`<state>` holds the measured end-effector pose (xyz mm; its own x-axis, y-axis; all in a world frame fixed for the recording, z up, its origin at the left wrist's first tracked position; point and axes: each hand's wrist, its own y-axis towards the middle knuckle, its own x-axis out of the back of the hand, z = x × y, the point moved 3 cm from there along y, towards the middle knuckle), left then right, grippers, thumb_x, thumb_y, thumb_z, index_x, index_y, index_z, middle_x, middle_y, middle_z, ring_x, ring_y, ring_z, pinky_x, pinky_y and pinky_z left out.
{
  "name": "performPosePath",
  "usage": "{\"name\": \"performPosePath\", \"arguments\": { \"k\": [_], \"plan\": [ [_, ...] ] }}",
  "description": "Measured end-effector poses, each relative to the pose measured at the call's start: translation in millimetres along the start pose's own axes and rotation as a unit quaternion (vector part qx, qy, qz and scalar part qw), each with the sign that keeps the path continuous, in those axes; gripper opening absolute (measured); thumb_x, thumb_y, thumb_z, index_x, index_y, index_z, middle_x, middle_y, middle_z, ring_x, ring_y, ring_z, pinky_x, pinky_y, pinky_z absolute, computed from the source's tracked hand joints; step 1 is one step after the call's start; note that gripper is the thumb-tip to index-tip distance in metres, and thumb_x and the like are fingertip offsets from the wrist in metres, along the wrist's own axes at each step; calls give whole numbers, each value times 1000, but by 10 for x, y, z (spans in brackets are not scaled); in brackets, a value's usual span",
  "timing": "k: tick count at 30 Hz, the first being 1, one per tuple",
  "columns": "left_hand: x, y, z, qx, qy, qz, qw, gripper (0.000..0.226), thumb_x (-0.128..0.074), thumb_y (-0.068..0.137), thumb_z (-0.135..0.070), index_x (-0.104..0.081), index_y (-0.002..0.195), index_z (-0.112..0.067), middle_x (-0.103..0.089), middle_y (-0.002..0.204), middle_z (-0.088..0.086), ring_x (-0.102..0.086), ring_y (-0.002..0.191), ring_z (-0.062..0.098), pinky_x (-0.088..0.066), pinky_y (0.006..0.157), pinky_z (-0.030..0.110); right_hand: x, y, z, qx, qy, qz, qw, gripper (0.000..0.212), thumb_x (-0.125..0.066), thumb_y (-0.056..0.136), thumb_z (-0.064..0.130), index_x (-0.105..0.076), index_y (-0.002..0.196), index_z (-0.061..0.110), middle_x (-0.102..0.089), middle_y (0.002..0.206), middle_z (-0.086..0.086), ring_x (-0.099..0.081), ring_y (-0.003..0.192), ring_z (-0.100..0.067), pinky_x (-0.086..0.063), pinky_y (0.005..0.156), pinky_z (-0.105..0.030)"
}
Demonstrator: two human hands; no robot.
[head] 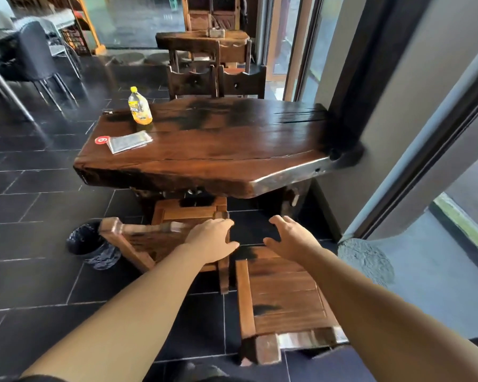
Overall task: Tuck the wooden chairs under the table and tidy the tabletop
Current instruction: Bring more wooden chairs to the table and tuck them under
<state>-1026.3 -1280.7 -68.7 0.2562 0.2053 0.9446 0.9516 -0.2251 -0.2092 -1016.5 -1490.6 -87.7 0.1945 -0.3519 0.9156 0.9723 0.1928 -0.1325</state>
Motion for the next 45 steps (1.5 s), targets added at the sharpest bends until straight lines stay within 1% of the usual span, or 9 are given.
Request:
{"name": "performPosePath", "arguments": {
  "k": [11,19,22,25,28,32,36,40,45],
  "plan": [
    [-583,-246,-1393,28,-23,2,999,59,-53,94,-51,-43,145,-24,-50,145,-3,-49,130,21,-45,102,40,188,-704,-1417,1,7,38,999,51,-61,88,37,-49,133,19,-55,122,-4,-59,107,-28,-52,86,-42],
    [-1101,-445,-1642,63,-21,51,996,66,-43,91,-67,-47,140,-22,-55,139,0,-52,125,23,-47,98,39,-174,-1021,-1929,3,-7,85,996,58,-61,88,41,-45,138,17,-51,135,-5,-58,115,-28,-52,90,-40],
    [-1322,-511,-1685,69,-30,67,995,67,-43,92,-66,-45,142,-20,-51,142,1,-49,129,23,-43,101,38,-315,-1136,-2042,8,-22,102,994,56,-56,89,48,-47,137,22,-53,133,-3,-58,114,-26,-52,89,-40],
    [-1610,-611,-1737,58,-24,76,995,67,-41,93,-66,-45,141,-20,-53,141,0,-49,128,22,-43,102,39,-513,-1284,-2151,8,-45,123,991,62,-41,85,67,-51,132,28,-56,128,1,-58,115,-24,-49,92,-40],
    [-1961,-637,-1752,49,-4,95,994,70,-38,91,-69,-44,141,-20,-53,141,-1,-48,129,22,-41,104,41,-696,-1388,-2251,-1,-80,141,987,65,-40,85,72,-50,132,29,-56,129,3,-54,122,-22,-44,97,-40],
    [-2241,-670,-1765,35,8,79,996,73,-37,87,-74,-47,136,-21,-55,138,-2,-49,127,21,-36,106,42,-857,-1536,-2304,4,-116,124,985,90,-14,69,86,-54,122,26,-60,124,2,-54,122,-23,-40,97,-41],
    [-2521,-679,-1795,36,-8,120,992,76,-36,83,-79,-46,134,-23,-53,137,-2,-48,128,22,-32,107,48,-1065,-1670,-2444,47,-157,97,982,78,-26,74,82,-61,111,22,-67,111,-1,-62,109,-29,-40,96,-49],
    [-2658,-651,-1793,44,33,89,994,78,-24,77,-86,-51,117,-25,-60,122,-5,-52,119,21,-33,100,50,-1140,-1646,-2531,58,-176,71,980,77,-30,74,84,-62,104,21,-70,101,-2,-65,102,-29,-40,98,-50],
    [-2782,-687,-1788,28,80,-22,996,70,-27,81,-81,-56,94,-19,-63,93,-1,-59,93,25,-39,82,46,-1143,-1596,-2534,65,-157,38,985,75,-28,72,87,-62,92,24,-71,94,1,-66,95,-27,-43,82,-39]
  ]
}}
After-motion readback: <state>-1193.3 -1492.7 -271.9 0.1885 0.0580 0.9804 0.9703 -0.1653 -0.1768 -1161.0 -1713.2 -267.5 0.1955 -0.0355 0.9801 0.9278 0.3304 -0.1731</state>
